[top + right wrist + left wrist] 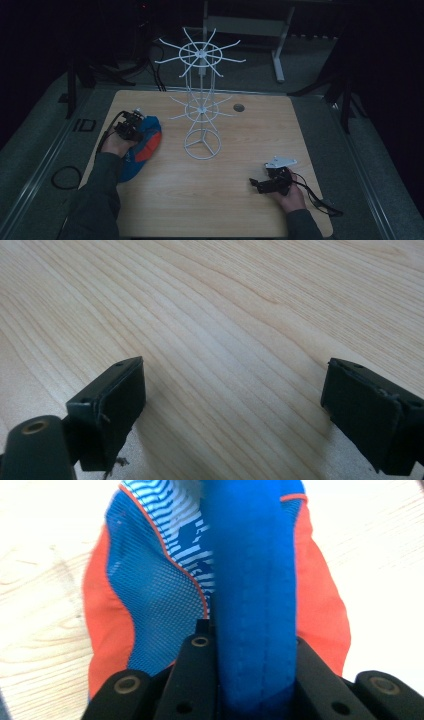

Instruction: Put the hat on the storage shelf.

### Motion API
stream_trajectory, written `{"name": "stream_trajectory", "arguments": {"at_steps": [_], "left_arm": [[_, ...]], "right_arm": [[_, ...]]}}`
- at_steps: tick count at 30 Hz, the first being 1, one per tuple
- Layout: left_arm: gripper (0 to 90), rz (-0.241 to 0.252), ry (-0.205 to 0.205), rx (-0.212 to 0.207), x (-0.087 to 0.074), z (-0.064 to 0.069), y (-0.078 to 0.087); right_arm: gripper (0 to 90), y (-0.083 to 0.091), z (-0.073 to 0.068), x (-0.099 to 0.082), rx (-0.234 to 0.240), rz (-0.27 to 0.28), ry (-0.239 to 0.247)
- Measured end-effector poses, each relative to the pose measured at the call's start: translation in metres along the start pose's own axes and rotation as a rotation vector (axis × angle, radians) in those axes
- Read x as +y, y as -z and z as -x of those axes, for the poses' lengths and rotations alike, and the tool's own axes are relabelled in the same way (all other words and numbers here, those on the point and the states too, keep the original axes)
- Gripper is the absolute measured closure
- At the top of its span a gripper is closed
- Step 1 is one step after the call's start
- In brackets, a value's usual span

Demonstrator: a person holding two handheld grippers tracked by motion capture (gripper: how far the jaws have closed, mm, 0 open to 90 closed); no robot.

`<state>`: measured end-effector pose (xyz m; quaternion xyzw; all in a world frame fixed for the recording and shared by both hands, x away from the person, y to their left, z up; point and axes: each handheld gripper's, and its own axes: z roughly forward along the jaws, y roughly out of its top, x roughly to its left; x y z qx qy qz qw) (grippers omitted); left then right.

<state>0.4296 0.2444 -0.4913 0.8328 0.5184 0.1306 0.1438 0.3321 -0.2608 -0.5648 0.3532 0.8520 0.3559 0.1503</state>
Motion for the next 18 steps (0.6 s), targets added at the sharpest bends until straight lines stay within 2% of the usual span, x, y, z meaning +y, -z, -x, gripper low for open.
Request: {"name": "stream_trajectory", "arguments": {"at_steps": [6, 11, 18], "left_arm": [[87.4, 0.034, 0.003, 0.005, -0.005, -0.007, 0.014], [87.3, 0.070, 0.004, 0.010, -0.007, -0.007, 0.026], [87.4, 0.134, -0.005, 0.040, -0.006, -0.006, 0.047]], "right_arm": [[10.4, 0.000, 0.000, 0.000, 0.000, 0.000, 0.000], [10.4, 0.000, 0.000, 0.000, 0.000, 0.000, 0.001], [10.4, 0.000, 0.000, 0.000, 0.000, 0.000, 0.001]]}}
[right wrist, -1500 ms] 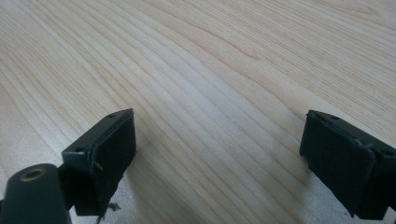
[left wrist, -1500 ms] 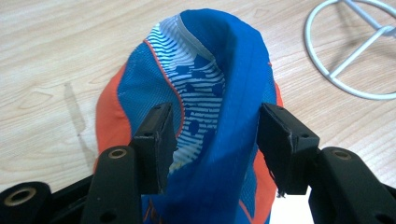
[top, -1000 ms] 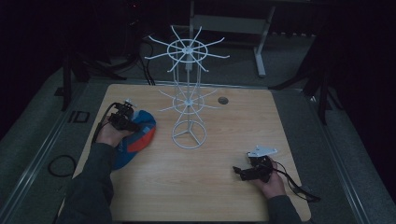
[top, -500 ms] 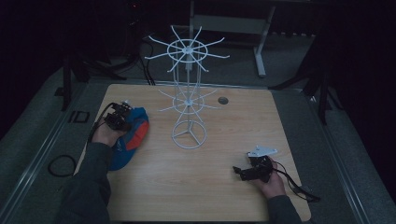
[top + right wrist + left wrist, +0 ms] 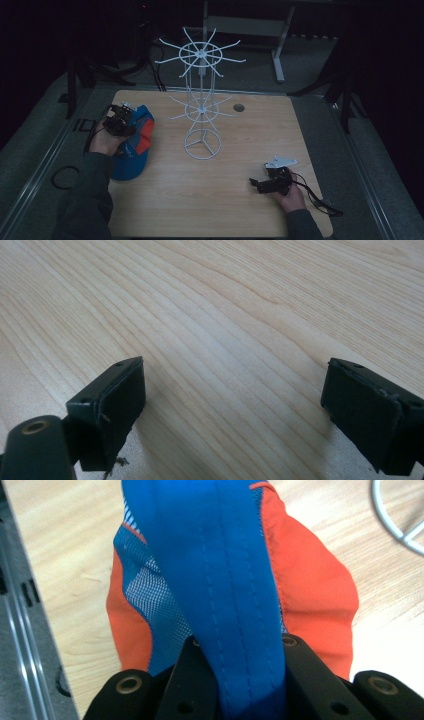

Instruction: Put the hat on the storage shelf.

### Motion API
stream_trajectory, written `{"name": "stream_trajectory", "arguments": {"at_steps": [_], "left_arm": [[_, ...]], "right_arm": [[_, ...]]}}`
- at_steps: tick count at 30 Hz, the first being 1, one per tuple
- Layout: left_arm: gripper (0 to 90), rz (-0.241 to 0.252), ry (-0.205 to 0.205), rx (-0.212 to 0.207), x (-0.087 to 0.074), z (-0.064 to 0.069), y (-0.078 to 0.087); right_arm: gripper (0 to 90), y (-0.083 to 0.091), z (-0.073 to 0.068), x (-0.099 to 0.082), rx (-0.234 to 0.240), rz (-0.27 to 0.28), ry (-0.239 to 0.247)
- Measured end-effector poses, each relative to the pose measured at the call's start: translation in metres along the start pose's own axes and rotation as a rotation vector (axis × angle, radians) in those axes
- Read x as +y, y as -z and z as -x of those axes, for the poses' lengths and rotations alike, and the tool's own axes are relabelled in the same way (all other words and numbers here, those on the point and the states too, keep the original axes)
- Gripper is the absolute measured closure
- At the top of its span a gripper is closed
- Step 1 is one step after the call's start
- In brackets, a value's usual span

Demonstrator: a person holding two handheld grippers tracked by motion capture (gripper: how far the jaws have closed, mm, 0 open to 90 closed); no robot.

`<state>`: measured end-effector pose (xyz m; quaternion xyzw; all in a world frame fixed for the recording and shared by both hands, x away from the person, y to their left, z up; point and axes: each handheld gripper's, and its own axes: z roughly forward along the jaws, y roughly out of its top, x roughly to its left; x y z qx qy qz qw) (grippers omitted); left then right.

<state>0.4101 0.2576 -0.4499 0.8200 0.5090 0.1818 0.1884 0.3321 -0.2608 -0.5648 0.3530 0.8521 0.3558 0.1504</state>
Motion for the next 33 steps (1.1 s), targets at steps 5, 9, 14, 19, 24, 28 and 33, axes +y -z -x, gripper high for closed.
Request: {"name": "stream_trajectory", "arguments": {"at_steps": [5, 9, 14, 19, 24, 28, 33], "left_arm": [[87.5, 0.046, -0.001, 0.004, 0.003, 0.000, 0.014], [87.6, 0.080, -0.014, 0.008, 0.006, 0.000, 0.024], [87.7, 0.147, -0.038, 0.004, 0.006, 0.000, 0.037], [87.8, 0.196, -0.058, 0.006, 0.006, 0.000, 0.049], [87.8, 0.233, -0.069, 0.003, 0.008, 0.000, 0.060], [87.8, 0.262, -0.069, -0.006, 0.008, -0.001, 0.069], [87.8, 0.296, -0.056, -0.022, 0.008, -0.005, 0.080]], "right_arm": [[10.4, 0.000, 0.000, 0.000, 0.000, 0.000, 0.000], [10.4, 0.000, 0.000, 0.000, 0.000, 0.000, 0.000], [10.4, 0.000, 0.000, 0.000, 0.000, 0.000, 0.001], [10.4, 0.000, 0.000, 0.000, 0.000, 0.001, 0.001], [10.4, 0.000, 0.000, 0.000, 0.000, 0.001, 0.002], [10.4, 0.000, 0.000, 0.000, 0.000, 0.001, 0.002], [10.4, 0.000, 0.000, 0.000, 0.000, 0.001, 0.002]]}}
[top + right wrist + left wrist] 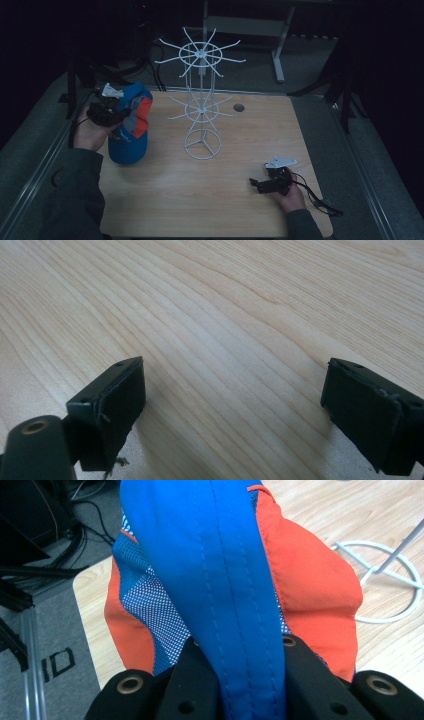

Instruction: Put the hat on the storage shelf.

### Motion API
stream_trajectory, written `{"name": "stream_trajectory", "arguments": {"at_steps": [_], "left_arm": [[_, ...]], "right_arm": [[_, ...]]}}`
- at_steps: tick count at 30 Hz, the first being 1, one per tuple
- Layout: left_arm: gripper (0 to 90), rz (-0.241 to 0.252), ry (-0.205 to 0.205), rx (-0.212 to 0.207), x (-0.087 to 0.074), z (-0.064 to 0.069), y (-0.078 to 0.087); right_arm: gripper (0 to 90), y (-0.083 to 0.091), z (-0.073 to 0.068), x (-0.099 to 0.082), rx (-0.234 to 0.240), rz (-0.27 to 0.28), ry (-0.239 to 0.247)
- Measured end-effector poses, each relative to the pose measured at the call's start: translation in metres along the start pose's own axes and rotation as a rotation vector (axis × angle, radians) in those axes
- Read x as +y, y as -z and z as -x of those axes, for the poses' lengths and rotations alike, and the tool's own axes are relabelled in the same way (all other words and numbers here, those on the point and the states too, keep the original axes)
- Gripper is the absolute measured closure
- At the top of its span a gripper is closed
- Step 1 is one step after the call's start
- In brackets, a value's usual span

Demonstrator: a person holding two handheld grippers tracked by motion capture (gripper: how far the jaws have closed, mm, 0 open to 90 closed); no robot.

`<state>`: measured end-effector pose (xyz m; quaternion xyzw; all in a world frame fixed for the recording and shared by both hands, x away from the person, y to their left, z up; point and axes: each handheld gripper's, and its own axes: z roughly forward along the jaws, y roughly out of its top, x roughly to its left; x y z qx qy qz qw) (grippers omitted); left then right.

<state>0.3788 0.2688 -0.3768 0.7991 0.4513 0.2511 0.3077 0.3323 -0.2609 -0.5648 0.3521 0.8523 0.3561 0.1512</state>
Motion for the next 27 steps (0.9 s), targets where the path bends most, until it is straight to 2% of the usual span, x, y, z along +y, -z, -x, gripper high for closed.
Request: {"name": "stream_trajectory", "arguments": {"at_steps": [4, 14, 27], "left_arm": [[87.8, 0.040, 0.019, -0.032, -0.001, -0.006, 0.009], [87.9, 0.113, 0.016, -0.061, 0.001, -0.008, 0.022], [87.9, 0.160, 0.001, -0.060, 0.012, -0.013, 0.035]], "right_arm": [[10.4, 0.000, 0.000, 0.000, 0.000, 0.000, 0.000], [10.4, 0.000, 0.000, 0.000, 0.001, -0.001, -0.001], [10.4, 0.000, 0.000, 0.000, 0.000, 0.000, -0.002]]}}
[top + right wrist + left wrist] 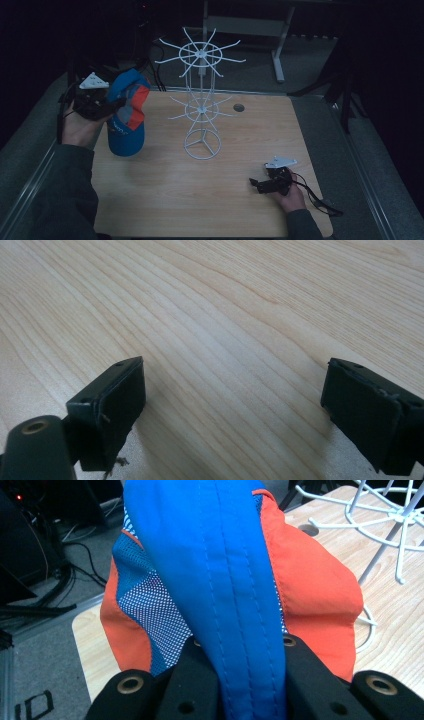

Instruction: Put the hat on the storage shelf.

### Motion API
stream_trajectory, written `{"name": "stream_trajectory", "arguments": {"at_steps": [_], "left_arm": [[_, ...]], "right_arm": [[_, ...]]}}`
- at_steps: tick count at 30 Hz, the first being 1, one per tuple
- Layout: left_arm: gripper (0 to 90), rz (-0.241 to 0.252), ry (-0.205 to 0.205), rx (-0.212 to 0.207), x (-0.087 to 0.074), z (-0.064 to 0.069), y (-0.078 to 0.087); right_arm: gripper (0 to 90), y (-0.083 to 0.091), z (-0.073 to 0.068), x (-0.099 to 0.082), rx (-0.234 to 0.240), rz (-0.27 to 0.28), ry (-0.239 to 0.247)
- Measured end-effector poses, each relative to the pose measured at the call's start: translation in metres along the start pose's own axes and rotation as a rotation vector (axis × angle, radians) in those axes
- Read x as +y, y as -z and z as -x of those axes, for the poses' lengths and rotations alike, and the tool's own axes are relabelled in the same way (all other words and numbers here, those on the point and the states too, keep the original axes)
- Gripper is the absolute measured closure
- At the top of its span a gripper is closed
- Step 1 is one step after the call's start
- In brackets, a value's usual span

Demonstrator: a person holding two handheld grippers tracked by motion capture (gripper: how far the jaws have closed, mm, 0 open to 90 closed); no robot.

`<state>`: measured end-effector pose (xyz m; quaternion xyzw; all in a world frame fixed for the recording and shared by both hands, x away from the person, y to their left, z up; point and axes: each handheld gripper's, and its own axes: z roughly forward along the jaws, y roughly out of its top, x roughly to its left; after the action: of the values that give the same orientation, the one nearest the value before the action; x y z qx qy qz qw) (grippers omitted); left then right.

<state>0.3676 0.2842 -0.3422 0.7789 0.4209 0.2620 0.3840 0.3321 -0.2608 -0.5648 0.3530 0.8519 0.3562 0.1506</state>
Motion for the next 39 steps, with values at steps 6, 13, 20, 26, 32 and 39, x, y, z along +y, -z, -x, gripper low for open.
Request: {"name": "stream_trajectory", "arguments": {"at_steps": [6, 13, 20, 26, 32, 39], "left_arm": [[87.9, 0.012, -0.023, 0.007, 0.009, -0.002, 0.003], [87.9, 0.046, -0.031, -0.001, 0.017, -0.006, 0.008], [87.9, 0.088, -0.024, -0.019, 0.021, -0.012, 0.014], [87.9, 0.102, -0.029, -0.028, 0.024, -0.013, 0.016], [87.9, 0.113, -0.028, -0.019, 0.029, -0.015, 0.019], [87.9, 0.125, -0.020, -0.016, 0.036, -0.017, 0.020]], "right_arm": [[10.4, 0.000, 0.000, 0.000, -0.001, 0.000, 0.000], [10.4, 0.000, 0.000, 0.000, 0.000, 0.001, 0.001], [10.4, 0.000, 0.000, 0.000, 0.000, 0.002, 0.002], [10.4, 0.000, 0.000, 0.000, 0.000, 0.002, 0.002], [10.4, 0.000, 0.000, 0.000, 0.000, 0.001, 0.001], [10.4, 0.000, 0.000, 0.000, 0.000, 0.001, 0.001]]}}
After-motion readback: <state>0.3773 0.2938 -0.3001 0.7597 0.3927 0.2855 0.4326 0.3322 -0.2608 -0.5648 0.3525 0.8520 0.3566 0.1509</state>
